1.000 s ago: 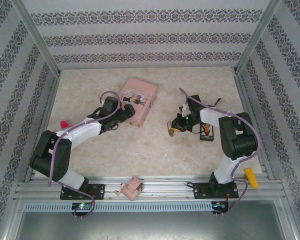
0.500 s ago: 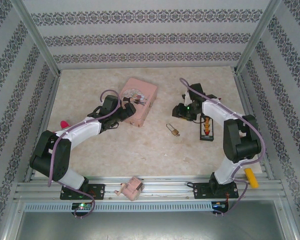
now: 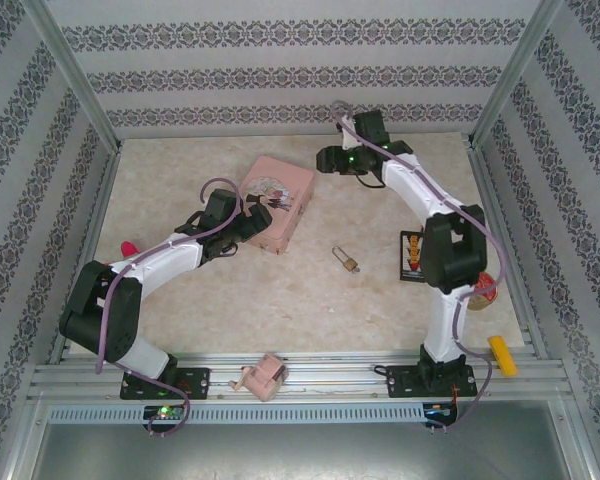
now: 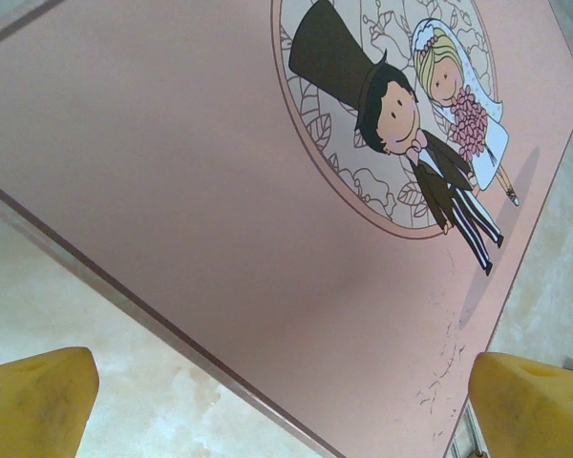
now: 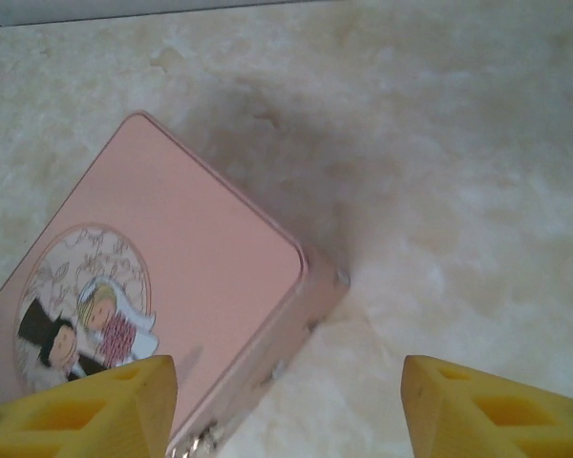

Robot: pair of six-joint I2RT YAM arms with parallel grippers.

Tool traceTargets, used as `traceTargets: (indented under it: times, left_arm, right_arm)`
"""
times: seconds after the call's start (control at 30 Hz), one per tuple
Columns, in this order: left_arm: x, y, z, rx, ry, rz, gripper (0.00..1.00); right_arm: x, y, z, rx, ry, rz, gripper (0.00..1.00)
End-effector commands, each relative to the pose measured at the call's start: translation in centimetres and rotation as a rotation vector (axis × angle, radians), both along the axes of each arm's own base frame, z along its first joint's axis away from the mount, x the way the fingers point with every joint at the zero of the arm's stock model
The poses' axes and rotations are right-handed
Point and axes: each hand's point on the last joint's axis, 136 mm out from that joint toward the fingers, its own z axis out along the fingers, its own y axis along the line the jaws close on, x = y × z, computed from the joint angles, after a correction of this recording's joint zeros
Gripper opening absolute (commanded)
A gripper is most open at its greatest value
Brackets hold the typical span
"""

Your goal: Unlock the padlock with the key

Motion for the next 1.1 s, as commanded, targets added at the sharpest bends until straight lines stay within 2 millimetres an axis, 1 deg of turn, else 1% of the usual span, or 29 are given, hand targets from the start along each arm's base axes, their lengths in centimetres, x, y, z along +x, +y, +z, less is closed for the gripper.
traceTargets:
  times: [0.0, 0.07, 0.1, 0.13, 0.17, 0.27, 0.47, 0.57, 0.67, 0.87, 1.07]
  left_arm:
    - [0.2, 0.6, 0.8, 0.004, -0.002, 0.013, 0.99]
    - [0.4, 0.6, 0.8, 0.010, 0.001, 0.011, 0.99]
    - [0.4, 0.5, 0.6, 0.012, 0.005, 0.008, 0.99]
    - [0.5, 0.5, 0.6, 0.014, 0.007, 0.008, 0.99]
    - [0.6, 0.4, 0.6, 0.012, 0.006, 0.006, 0.99]
    - [0.8, 0.3, 0.4, 0.011, 0.009, 0.008, 0.99]
    - [1.3, 0.1, 0.1, 0.008, 0.010, 0.009, 0.99]
    - [1.5, 0.0, -0.1, 0.011, 0.012, 0.007, 0.99]
    - [1.7, 0.1, -0.1, 0.020, 0.011, 0.006, 0.99]
    - [2.2, 0.3, -0.2, 0.031, 0.009, 0.009, 1.00]
    - [2.7, 0.9, -0.5, 0.026, -0.002, 0.018, 0.85]
  right_arm:
    - [1.9, 1.6, -0.1, -0.007, -0.031, 0.046, 0.70]
    - [2.9, 2.5, -0.7, 0.000, -0.023, 0.062, 0.75]
    - [3.4, 2.9, -1.1, 0.002, -0.019, 0.071, 0.80]
    - [3.9, 3.2, -1.5, 0.003, -0.014, 0.078, 0.86]
    - [4.2, 3.6, -1.8, 0.007, -0.008, 0.088, 0.88]
    - [5.1, 4.7, -3.0, 0.022, 0.010, 0.115, 0.87]
    - [6.0, 6.7, -5.0, 0.051, 0.043, 0.168, 0.78]
    - [5.9, 7.4, -6.0, 0.056, 0.061, 0.197, 0.75]
    - [5.5, 8.2, -6.4, 0.055, 0.066, 0.226, 0.74]
    - [4.1, 9.3, -6.6, 0.061, 0.092, 0.265, 0.62]
    - [2.1, 9.4, -6.4, 0.033, 0.130, 0.244, 0.53]
